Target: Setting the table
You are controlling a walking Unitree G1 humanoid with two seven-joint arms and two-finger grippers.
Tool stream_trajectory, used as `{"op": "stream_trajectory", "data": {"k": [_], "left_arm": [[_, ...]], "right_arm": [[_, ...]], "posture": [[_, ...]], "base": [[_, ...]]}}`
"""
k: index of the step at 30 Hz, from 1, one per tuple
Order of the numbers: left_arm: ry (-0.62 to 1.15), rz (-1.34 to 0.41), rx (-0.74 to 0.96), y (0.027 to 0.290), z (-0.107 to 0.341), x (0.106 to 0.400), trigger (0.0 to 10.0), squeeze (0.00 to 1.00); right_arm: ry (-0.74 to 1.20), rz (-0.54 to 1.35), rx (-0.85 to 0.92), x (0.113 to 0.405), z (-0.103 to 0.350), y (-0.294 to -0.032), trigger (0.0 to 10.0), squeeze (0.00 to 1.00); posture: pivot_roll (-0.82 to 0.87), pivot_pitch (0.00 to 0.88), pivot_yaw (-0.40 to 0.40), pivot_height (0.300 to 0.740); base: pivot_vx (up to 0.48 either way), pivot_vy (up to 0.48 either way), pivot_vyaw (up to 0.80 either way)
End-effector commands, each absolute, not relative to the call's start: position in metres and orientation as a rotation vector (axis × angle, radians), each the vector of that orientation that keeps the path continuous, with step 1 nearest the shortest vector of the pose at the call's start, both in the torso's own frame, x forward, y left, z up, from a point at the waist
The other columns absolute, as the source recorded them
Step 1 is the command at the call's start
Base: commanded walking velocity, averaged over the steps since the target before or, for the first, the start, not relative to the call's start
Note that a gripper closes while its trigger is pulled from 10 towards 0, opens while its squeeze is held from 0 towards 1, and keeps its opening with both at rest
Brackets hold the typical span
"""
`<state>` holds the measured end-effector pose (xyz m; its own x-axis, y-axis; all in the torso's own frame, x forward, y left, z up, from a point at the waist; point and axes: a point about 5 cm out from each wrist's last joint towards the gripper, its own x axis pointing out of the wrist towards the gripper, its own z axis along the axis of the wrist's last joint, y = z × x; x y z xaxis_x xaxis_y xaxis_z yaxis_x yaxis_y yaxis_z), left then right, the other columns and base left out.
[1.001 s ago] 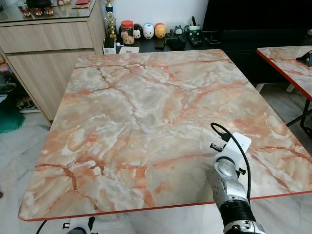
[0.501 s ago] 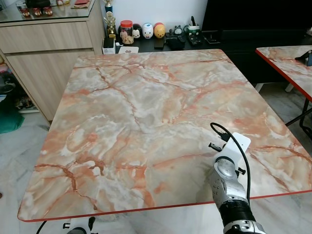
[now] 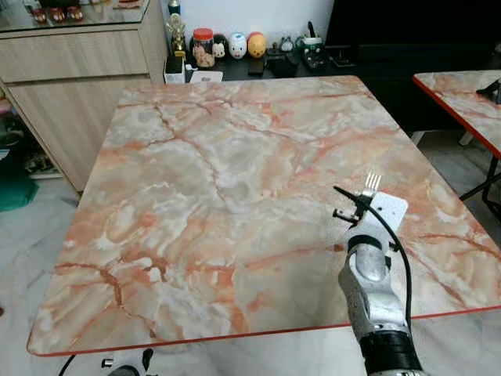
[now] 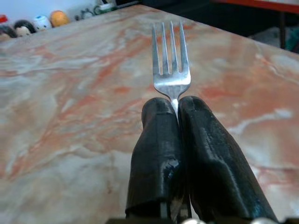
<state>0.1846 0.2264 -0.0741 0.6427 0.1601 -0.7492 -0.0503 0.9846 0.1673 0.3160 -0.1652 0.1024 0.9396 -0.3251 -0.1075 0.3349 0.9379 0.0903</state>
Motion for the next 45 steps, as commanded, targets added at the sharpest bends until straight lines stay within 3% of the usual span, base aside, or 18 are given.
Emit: {"op": "stream_trajectory", "data": {"k": [1, 6, 24, 34, 45], "left_arm": [[0.893, 0.121, 0.137, 0.227, -0.077, 0.179, 10.0, 0.00], [0.880, 0.167, 0.117, 0.228, -0.077, 0.178, 10.0, 0.00], [0.882, 0.182, 0.108, 0.229, -0.077, 0.179, 10.0, 0.00], [0.884, 0.173, 0.123, 0.229, -0.076, 0.180, 10.0, 0.00], [0.886, 0.171, 0.126, 0.229, -0.076, 0.179, 10.0, 0.00]], "right_arm": [[0.035, -0.275, 0.083, 0.317, 0.111, -0.159, 10.0, 0.00], [-0.098, -0.133, -0.022, 0.316, 0.121, -0.147, 10.0, 0.00], [-0.263, 0.035, -0.195, 0.306, 0.126, -0.128, 10.0, 0.00], [-0.316, 0.045, -0.206, 0.308, 0.133, -0.124, 10.0, 0.00], [-0.350, 0.042, -0.189, 0.310, 0.140, -0.122, 10.0, 0.00]], "posture": [[-0.01, 0.000, -0.022, 0.740], [0.00, 0.000, -0.026, 0.740], [-0.01, 0.000, -0.022, 0.740], [-0.01, 0.000, -0.019, 0.740], [-0.01, 0.000, -0.019, 0.740]], "base": [[0.000, 0.000, 0.00], [0.000, 0.000, 0.00], [0.000, 0.000, 0.00], [0.000, 0.000, 0.00], [0.000, -0.267, 0.00]]}}
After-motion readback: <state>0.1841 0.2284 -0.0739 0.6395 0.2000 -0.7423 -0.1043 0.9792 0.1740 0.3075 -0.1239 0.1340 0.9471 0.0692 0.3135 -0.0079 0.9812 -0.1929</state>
